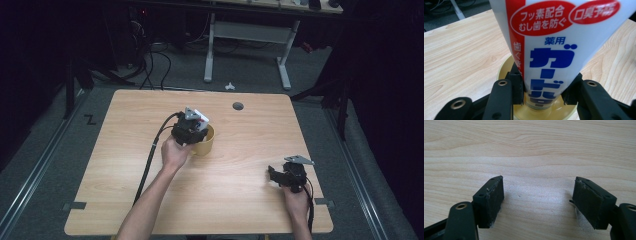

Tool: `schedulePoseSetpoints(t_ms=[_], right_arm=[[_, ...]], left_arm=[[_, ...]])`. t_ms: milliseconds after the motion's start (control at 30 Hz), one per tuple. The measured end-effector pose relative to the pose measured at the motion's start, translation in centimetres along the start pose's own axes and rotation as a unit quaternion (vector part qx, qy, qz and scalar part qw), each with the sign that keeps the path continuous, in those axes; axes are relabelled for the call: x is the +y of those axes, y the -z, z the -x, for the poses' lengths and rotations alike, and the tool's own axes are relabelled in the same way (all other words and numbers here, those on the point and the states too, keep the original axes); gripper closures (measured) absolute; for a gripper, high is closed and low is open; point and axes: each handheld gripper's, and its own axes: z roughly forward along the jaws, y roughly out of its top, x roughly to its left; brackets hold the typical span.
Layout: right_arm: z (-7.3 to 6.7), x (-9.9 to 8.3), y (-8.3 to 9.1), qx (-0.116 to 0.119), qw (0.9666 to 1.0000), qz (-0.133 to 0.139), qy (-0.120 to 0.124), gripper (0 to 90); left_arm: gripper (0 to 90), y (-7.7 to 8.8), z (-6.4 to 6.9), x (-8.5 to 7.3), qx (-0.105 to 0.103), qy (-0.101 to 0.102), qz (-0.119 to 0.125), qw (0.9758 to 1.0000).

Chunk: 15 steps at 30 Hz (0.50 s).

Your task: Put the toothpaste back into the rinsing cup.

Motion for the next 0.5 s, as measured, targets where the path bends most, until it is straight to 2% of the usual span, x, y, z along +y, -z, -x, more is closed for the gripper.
schedulePoseSetpoints(t_ms=[500], right_arm=[[0.0,0.0,0.0,0.0,1.0,0.0,0.0,25.4]], left_arm=[[60.5,-0.95,-0.15,-0.79,0.002,0.01,-0.012,0.9999]])
